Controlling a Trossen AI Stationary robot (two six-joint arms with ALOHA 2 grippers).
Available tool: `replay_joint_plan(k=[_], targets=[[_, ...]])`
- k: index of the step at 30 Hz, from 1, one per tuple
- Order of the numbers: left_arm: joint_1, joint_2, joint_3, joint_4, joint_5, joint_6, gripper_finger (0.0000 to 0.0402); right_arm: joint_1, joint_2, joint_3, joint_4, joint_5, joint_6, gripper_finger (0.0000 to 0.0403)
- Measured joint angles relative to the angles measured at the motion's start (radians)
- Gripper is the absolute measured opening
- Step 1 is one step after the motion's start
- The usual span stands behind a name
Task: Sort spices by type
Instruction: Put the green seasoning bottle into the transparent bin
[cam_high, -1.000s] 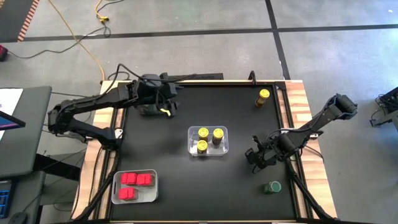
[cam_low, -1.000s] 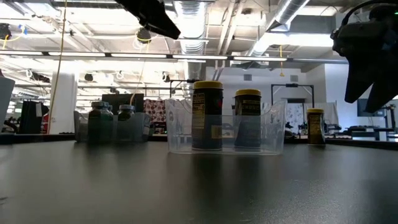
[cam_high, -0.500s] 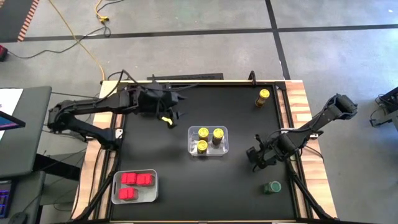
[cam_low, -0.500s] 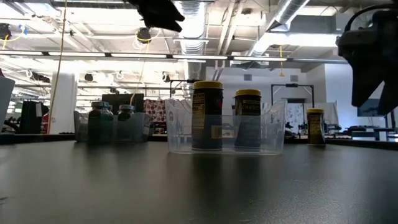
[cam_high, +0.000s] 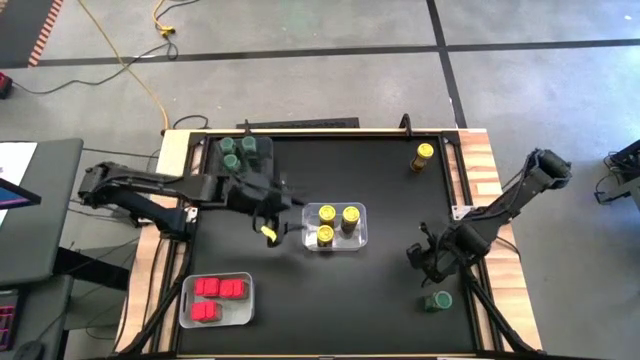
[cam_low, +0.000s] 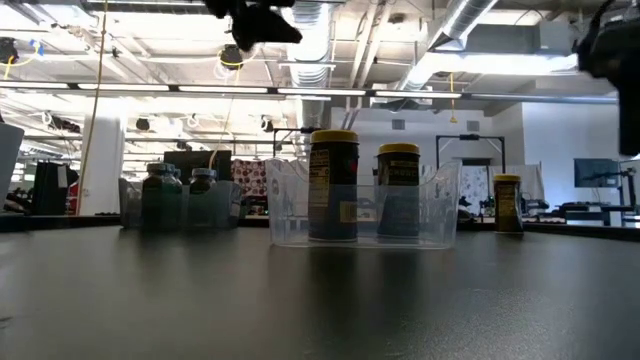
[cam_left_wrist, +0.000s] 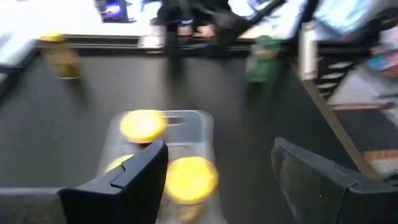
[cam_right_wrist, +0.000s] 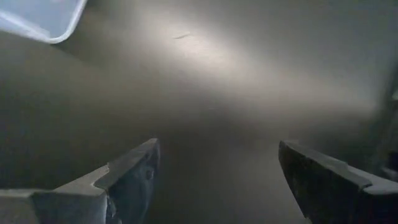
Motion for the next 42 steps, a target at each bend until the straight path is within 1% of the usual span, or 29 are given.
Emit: replay_joint_plan(k=[1, 4, 6, 8, 10, 13, 16, 19, 21, 23, 28, 31, 35, 39, 42], targets=[[-0.009, 0.002, -0.052, 0.084, 0.026, -0.02, 0.0275, 0.013, 0.0, 0.02, -0.037, 0.0, 0.027, 0.0356], [-0.042, 0.006, -0.188, 0.258, 0.028, -0.067, 0.0275, 0.047, 0.002, 0.076, -0.091, 0.001, 0.076, 0.0356], [-0.057, 0.003, -0.239, 0.358, 0.002, -0.085, 0.0275, 0.072, 0.003, 0.107, -0.109, -0.002, 0.101, 0.0356], [-0.065, -0.004, -0.271, 0.399, -0.01, -0.089, 0.0275, 0.092, 0.003, 0.14, -0.139, -0.026, 0.139, 0.0356], [-0.069, -0.005, -0.277, 0.381, -0.015, -0.095, 0.0275, 0.121, 0.016, 0.179, -0.191, -0.052, 0.205, 0.0356], [-0.077, -0.015, -0.277, 0.359, -0.015, -0.099, 0.0275, 0.177, 0.068, 0.255, -0.286, -0.067, 0.324, 0.0353], [-0.082, -0.037, -0.277, 0.315, -0.006, -0.094, 0.0275, 0.204, 0.139, 0.34, -0.354, -0.146, 0.395, 0.035], [-0.081, -0.084, -0.277, 0.215, 0.056, -0.076, 0.0275, 0.217, 0.203, 0.408, -0.355, -0.205, 0.433, 0.035], [-0.081, -0.132, -0.289, 0.147, 0.075, -0.079, 0.0275, 0.218, 0.237, 0.441, -0.334, -0.219, 0.451, 0.035], [-0.081, -0.19, -0.339, 0.17, 0.079, -0.08, 0.0275, 0.217, 0.265, 0.454, -0.291, -0.238, 0.46, 0.035], [-0.093, -0.361, -0.499, 0.32, 0.079, -0.111, 0.0275, 0.209, 0.336, 0.454, -0.19, -0.275, 0.464, 0.035], [-0.114, -0.449, -0.567, 0.315, 0.079, -0.135, 0.0275, 0.216, 0.357, 0.454, -0.145, -0.291, 0.467, 0.035], [-0.162, -0.532, -0.603, 0.317, 0.079, -0.207, 0.0275, 0.228, 0.359, 0.454, -0.118, -0.322, 0.48, 0.035], [-0.199, -0.577, -0.605, 0.316, 0.073, -0.191, 0.0275, 0.237, 0.36, 0.454, -0.103, -0.339, 0.487, 0.035], [-0.217, -0.585, -0.605, 0.316, 0.07, -0.186, 0.0275, 0.236, 0.36, 0.454, -0.097, -0.343, 0.488, 0.035]])
